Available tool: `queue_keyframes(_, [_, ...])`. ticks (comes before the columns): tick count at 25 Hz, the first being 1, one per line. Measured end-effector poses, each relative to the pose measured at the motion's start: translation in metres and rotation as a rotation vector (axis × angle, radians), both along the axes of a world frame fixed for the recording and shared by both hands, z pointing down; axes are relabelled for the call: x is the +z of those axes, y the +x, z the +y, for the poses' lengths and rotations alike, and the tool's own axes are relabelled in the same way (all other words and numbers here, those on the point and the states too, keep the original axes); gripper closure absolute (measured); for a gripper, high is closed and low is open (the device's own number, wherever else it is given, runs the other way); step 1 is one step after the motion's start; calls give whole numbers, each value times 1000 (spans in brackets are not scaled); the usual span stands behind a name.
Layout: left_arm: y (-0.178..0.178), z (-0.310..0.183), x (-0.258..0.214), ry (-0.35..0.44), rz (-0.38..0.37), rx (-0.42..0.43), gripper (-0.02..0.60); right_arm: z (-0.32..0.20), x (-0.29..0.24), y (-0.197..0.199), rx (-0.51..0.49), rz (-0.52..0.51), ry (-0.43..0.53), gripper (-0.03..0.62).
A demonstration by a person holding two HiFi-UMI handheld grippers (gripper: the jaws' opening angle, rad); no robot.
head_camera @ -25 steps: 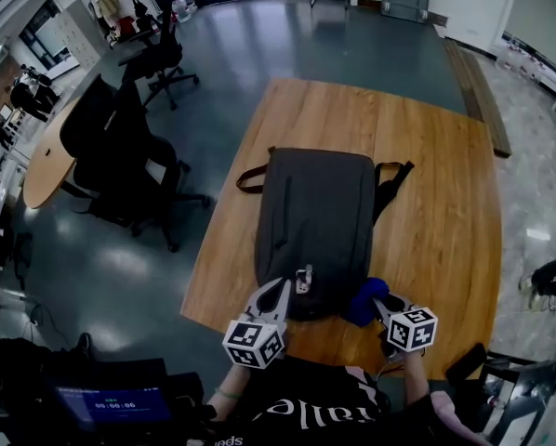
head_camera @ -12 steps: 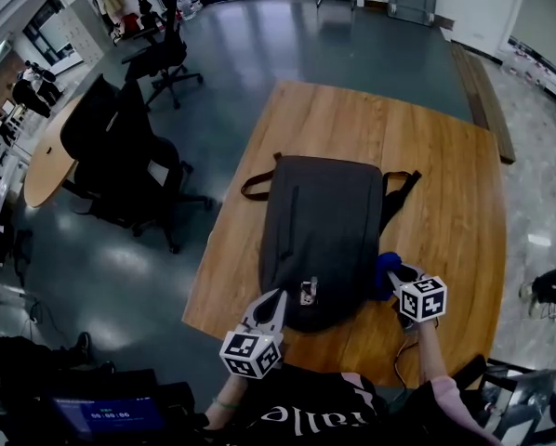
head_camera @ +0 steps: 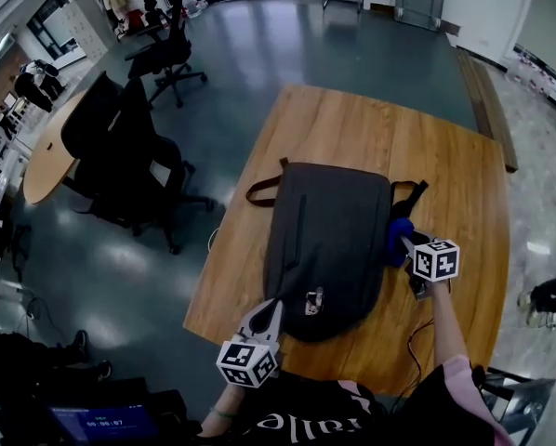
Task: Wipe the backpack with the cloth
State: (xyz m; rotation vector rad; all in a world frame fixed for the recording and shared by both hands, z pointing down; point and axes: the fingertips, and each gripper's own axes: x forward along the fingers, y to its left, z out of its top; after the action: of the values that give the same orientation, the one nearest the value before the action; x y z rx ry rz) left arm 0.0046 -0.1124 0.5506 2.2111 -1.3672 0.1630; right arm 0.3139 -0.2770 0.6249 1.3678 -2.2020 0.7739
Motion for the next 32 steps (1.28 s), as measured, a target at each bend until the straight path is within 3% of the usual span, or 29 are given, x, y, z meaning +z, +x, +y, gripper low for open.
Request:
queue_keyframes(10, [5,-16,-8,40,-15,21,583,-72,-9,27,11,67,-4,539])
queue_keyframes(14, [-19,-39,-12,34,24,-5,583,-119,-14,22,53,106,-25,539])
queue_keyframes(20, [-33,-38,-9,15,22,-23,583,-161,-23,29,55,181,-55,539])
queue_keyframes(25, [-52,-43,-5,7,29,-64,583,-185,-31,-4,-7,205,-56,539])
queue_keyframes(32, [-70,-51,-8,21,45,-83,583,-206,-50,-80,-176,272,-30,539])
